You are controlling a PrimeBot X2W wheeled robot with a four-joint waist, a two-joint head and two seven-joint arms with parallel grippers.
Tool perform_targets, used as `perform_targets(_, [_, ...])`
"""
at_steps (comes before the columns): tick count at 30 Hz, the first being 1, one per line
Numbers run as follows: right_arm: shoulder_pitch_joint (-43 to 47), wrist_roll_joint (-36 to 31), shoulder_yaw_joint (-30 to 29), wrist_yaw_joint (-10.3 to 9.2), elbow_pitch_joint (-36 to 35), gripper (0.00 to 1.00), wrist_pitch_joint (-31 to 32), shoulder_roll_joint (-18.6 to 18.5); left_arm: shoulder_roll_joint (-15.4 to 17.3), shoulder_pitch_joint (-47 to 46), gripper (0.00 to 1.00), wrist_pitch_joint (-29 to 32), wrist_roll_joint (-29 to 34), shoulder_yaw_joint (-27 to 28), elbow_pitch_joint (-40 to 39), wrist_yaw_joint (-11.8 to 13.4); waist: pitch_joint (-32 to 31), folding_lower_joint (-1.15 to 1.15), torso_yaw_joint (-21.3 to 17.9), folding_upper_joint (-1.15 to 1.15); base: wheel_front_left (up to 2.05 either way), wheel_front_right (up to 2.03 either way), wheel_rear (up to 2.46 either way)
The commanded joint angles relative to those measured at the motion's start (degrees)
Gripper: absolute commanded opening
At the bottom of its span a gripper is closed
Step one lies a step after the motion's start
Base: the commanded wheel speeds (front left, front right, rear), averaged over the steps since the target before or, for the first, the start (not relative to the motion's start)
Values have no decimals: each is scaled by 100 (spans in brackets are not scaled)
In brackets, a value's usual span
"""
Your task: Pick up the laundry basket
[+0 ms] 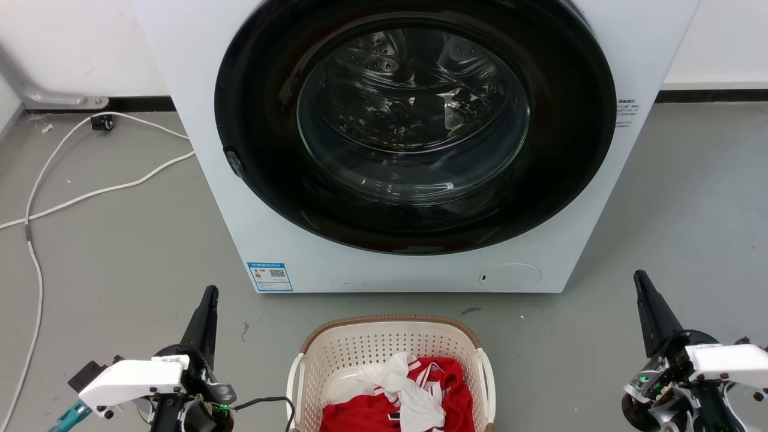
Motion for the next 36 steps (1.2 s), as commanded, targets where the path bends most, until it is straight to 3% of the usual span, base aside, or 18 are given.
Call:
perform_targets(1, [-57,-31,-7,0,7,0,26,18,-8,-61,0,8,36,20,8,-25,0,0,0,0,0,0,0])
perform_targets(36, [-61,-52,-40,0,9,0,52,43,-18,-61,0,27,42,37,7,-25,0,0,0,0,0,0,0])
